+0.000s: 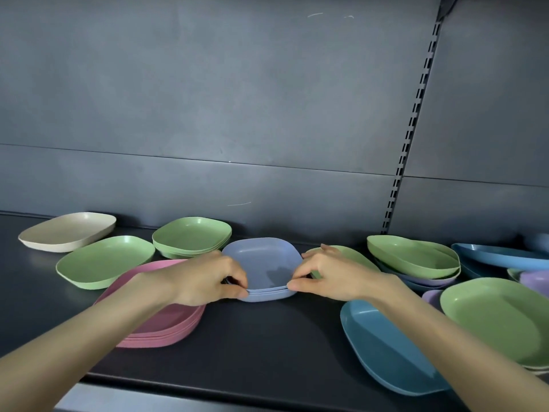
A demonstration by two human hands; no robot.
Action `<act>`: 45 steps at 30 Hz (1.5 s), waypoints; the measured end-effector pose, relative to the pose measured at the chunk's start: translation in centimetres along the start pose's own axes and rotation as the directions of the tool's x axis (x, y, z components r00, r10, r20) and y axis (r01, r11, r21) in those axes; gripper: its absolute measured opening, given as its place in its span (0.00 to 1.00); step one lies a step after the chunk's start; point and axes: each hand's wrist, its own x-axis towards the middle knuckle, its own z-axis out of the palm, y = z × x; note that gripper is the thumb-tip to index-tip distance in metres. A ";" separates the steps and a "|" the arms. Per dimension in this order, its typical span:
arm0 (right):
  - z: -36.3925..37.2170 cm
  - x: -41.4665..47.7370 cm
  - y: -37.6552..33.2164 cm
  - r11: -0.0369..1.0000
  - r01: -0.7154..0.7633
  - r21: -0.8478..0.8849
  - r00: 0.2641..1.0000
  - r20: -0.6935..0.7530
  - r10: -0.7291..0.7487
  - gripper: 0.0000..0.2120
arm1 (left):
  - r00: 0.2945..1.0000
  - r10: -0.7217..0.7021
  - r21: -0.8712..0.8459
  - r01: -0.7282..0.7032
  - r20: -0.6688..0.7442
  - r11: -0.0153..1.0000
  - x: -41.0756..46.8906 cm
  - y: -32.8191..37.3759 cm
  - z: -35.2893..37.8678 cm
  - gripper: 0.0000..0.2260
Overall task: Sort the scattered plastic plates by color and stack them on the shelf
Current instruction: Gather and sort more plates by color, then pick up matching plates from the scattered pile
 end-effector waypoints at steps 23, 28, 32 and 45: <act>-9.6 -7.1 7.0 0.885 -0.454 -0.105 0.855 -0.330 0.400 0.21 | 0.926 0.291 0.212 -0.243 -0.240 0.947 10.7 9.2 -3.5 0.19; -9.8 -10.1 10.7 0.852 -0.512 -0.106 0.832 -0.306 0.462 0.21 | 0.933 0.289 0.165 -0.257 -0.213 0.952 14.0 11.9 -2.1 0.19; -9.8 -11.5 13.9 0.861 -0.504 -0.073 0.841 -0.270 0.469 0.19 | 0.953 0.231 0.114 -0.212 -0.195 0.971 16.2 13.7 -0.8 0.19; -9.4 -9.6 20.4 0.941 -0.337 -0.025 0.940 -0.071 0.334 0.22 | 0.973 -0.113 -0.096 0.095 -0.203 0.991 19.1 14.9 1.7 0.25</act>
